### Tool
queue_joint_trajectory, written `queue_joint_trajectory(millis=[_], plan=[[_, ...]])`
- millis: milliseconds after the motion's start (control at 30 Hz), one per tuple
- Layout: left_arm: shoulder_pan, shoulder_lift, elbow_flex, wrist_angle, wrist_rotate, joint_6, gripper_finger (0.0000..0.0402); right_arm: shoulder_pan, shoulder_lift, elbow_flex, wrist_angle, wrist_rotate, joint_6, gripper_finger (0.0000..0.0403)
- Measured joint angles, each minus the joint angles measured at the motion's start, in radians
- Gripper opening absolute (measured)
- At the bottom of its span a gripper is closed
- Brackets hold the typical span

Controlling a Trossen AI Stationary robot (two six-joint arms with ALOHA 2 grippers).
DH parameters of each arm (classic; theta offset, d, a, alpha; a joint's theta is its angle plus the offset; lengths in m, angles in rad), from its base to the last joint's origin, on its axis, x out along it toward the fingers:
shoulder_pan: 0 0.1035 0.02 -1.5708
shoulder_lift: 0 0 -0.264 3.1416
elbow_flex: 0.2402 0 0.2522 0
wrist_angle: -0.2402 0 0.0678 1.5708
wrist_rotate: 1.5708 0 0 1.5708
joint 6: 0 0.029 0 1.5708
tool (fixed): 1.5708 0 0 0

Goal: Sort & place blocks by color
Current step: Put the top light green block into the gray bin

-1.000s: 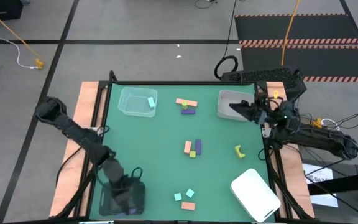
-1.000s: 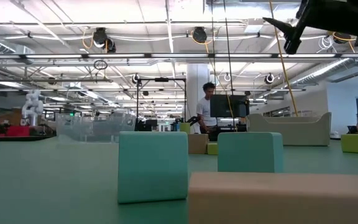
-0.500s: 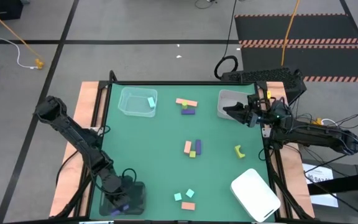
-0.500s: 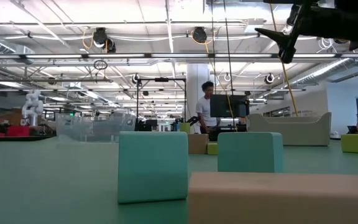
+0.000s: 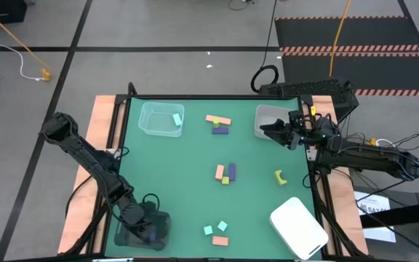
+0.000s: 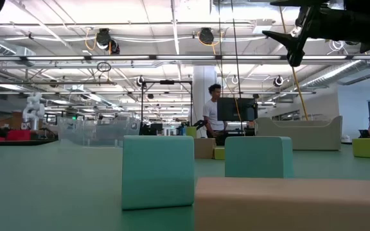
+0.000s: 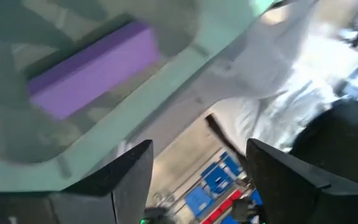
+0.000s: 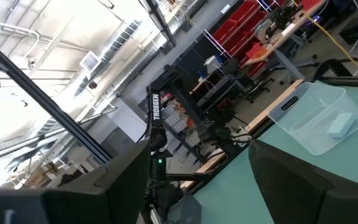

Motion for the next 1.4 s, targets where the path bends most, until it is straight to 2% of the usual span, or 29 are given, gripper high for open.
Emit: queue_joint_trajectory(millis=[267, 333, 500, 700, 933, 1100, 1267, 1333, 1400], plan=[[0.008, 0.000, 0.000, 0.304, -0.257, 0.098, 0.0240, 0.000, 0.000, 0.000, 0.000, 0.000, -0.122, 0.0265], [0.025, 0.000, 0.000, 0.378, -0.293, 0.125, 0.0234, 0.000, 0.000, 0.000, 0.000, 0.000, -0.125, 0.0265], [0.094, 0.000, 0.000, 0.520, -0.302, 0.225, 0.0221, 0.000, 0.000, 0.000, 0.000, 0.000, -0.121, 0.0265], [0.236, 0.000, 0.001, 0.657, -0.271, 0.414, 0.0212, 0.000, 0.000, 0.000, 0.000, 0.000, -0.119, 0.0265], [0.404, 0.000, 0.001, 0.705, -0.233, 0.671, 0.0213, 0.000, 0.001, 0.000, 0.000, 0.000, -0.119, 0.0265], [0.534, 0.000, 0.085, 0.590, -0.207, 0.839, 0.0213, 0.000, 0.001, 0.000, 0.000, 0.000, -0.119, 0.0265], [0.620, 0.000, 0.310, 0.206, -0.177, 1.083, 0.0214, 0.000, 0.001, 0.000, 0.000, 0.000, -0.119, 0.0265], [0.647, 0.001, 0.398, 0.039, -0.229, 1.214, 0.0214, 0.000, 0.001, 0.000, 0.000, 0.000, -0.119, 0.0265], [0.671, 0.011, 0.457, -0.056, -0.309, 1.348, 0.0214, 0.000, 0.001, 0.000, 0.000, 0.000, -0.119, 0.0265]])
